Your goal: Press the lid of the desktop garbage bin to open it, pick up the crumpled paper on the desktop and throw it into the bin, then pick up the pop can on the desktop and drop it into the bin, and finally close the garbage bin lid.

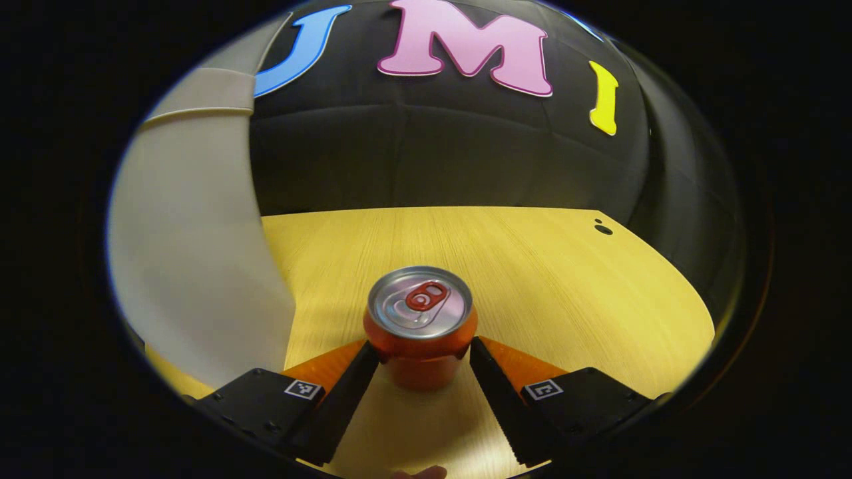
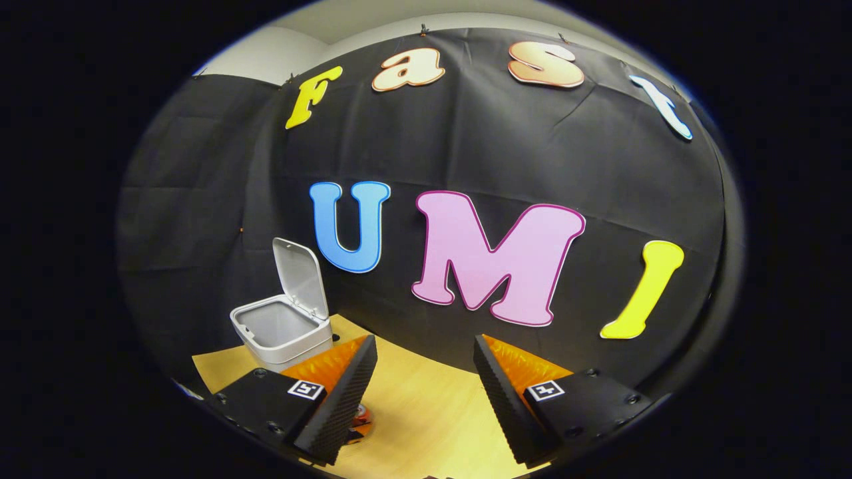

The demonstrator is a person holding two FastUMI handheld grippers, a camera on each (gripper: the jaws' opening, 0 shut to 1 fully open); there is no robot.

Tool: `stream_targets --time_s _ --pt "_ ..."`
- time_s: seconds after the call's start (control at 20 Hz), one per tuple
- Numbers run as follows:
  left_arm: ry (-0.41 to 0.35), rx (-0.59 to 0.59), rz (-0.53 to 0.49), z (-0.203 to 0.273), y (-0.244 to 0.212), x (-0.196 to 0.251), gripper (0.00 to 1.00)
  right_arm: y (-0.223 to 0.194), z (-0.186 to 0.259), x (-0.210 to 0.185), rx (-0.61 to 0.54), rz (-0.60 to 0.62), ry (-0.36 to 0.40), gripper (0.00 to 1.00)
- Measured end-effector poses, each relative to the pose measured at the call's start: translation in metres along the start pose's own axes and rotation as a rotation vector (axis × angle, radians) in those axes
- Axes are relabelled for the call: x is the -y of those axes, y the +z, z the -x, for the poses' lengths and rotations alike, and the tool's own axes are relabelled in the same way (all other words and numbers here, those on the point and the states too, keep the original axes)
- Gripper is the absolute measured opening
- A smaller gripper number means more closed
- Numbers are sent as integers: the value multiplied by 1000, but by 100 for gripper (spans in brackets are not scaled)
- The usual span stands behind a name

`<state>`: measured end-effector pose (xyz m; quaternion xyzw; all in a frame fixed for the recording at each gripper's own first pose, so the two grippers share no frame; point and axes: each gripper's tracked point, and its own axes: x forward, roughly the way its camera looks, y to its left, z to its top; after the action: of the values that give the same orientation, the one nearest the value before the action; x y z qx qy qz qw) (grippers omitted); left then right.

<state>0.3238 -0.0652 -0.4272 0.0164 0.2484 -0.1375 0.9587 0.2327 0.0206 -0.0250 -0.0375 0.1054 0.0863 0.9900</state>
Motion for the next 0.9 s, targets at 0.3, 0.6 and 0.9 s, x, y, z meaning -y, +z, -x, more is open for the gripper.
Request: stream_targets --time_s 0.3,0.6,0.9 --pt "2 67 10 7 31 2 88 -8 7 5 -13 -6 -28 94" --pt "28 236 -34 87 120 0 87 4 28 4 28 -24 -41 94" --pt "82 422 -39 202 232 -40 86 18 51 -8 90 -53 -32 94"
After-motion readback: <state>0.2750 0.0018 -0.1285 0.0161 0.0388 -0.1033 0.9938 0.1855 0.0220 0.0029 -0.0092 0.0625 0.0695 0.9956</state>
